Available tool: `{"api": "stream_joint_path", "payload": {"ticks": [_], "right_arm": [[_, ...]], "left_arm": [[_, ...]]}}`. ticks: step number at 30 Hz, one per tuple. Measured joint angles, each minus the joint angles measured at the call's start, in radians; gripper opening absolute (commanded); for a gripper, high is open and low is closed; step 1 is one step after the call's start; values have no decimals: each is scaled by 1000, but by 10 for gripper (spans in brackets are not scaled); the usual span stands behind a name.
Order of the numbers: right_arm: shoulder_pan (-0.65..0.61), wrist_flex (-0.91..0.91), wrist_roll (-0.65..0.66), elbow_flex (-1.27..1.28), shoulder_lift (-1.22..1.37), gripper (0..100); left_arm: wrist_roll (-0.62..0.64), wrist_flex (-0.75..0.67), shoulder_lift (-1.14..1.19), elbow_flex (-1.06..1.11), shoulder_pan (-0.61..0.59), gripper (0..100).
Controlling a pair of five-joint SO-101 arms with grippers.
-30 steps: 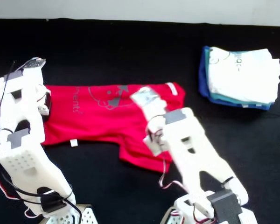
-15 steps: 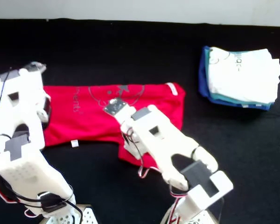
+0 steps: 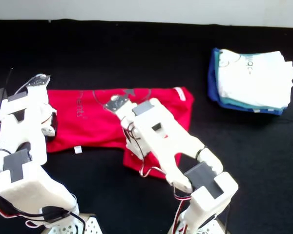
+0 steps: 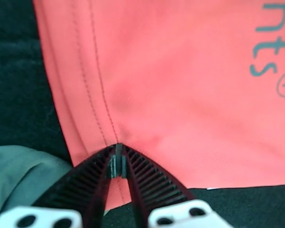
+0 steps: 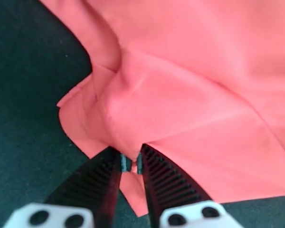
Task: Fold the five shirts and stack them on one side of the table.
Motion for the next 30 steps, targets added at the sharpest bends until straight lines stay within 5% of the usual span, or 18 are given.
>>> {"api": "stream_joint_path", "payload": {"ticks": [30], "right_arm": [[-106,94,26,68,-31,9]], "left_arm": [[0,-31,6,-123,-52,9]]}}
